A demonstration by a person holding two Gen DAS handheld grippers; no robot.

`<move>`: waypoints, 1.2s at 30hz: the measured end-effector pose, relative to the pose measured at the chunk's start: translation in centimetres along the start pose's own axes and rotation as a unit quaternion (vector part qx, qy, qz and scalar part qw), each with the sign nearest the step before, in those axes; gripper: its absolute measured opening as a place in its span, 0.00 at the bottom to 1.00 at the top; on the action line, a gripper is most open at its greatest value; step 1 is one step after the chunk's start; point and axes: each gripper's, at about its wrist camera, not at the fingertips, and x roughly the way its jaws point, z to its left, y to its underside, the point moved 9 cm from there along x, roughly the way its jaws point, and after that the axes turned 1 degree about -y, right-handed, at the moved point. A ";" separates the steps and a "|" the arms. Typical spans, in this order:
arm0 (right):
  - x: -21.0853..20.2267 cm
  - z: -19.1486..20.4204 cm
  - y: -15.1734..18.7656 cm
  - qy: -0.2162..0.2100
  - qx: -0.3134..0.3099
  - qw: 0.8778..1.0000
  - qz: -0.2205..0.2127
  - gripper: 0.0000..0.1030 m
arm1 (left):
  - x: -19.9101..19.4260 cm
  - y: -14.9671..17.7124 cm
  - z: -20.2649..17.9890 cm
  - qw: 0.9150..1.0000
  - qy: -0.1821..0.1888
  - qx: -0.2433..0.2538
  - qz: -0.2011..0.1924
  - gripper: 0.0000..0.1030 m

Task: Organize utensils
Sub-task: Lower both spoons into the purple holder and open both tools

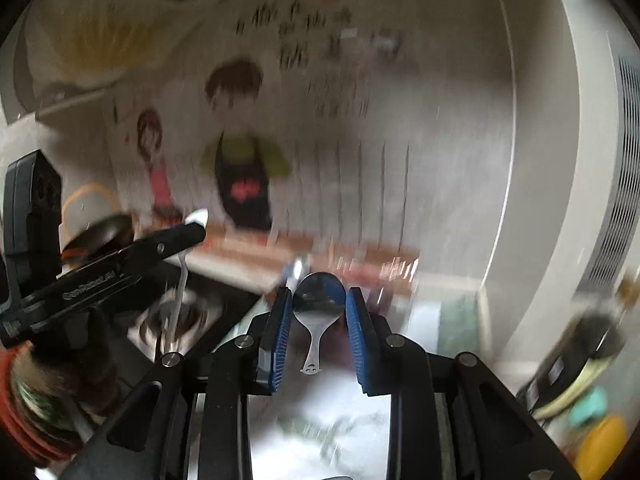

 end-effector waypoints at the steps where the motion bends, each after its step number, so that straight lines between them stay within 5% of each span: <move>1: -0.1 -0.3 -1.8 0.007 -0.003 1.000 -0.009 0.25 | 0.4 -1.5 -0.2 1.000 -0.001 0.001 -0.029 0.34; 6: 2.1 -2.5 -5.5 0.028 -0.004 0.999 -0.017 0.25 | 4.3 -4.2 0.2 0.995 -0.013 0.019 -0.098 0.34; 19: 14.3 -6.3 -0.3 0.020 0.037 0.995 0.089 0.25 | 18.4 5.6 6.4 0.998 -0.066 0.008 0.017 0.34; 28: 18.5 -6.5 3.0 0.007 0.041 0.990 0.137 0.25 | 22.0 9.9 8.1 0.995 -0.077 0.004 0.059 0.34; 36: 21.4 -5.5 6.9 -0.020 0.049 0.980 0.192 0.25 | 19.6 13.9 8.5 0.990 -0.079 0.000 0.120 0.34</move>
